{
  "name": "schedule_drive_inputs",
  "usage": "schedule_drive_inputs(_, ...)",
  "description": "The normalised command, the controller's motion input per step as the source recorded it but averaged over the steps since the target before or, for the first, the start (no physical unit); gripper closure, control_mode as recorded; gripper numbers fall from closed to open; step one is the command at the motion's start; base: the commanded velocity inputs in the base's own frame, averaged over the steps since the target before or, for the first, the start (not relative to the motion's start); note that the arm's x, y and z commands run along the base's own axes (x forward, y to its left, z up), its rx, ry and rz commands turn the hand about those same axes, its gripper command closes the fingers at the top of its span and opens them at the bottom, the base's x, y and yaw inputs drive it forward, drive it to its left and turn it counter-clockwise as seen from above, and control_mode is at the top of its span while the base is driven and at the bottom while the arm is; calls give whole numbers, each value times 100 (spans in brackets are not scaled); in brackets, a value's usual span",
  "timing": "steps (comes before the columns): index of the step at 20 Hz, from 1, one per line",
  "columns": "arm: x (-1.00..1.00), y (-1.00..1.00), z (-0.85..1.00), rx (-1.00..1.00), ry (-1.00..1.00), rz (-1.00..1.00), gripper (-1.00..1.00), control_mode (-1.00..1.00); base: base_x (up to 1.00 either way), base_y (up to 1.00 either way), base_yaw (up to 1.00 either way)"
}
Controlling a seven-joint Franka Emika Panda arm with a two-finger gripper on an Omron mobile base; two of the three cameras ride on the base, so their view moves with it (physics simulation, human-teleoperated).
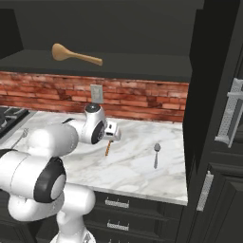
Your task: Organize the utensils by type. Pick up the wooden spoons from the counter and place them in the open cabinet. Then pick up the metallic utensils from the counter and place them in the open drawer.
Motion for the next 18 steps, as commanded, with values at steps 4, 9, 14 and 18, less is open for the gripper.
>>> schedule_drive_inputs(4,44,-1,-30,0,8,0,-100,-100,0,0,0)
schedule_drive_inputs(9,38,0,-33,0,8,0,-100,-100,0,0,0)
schedule_drive_inputs(14,26,0,-28,0,0,0,-100,-100,0,0,0)
schedule_drive_inputs(18,29,0,-26,0,0,0,-100,-100,0,0,0)
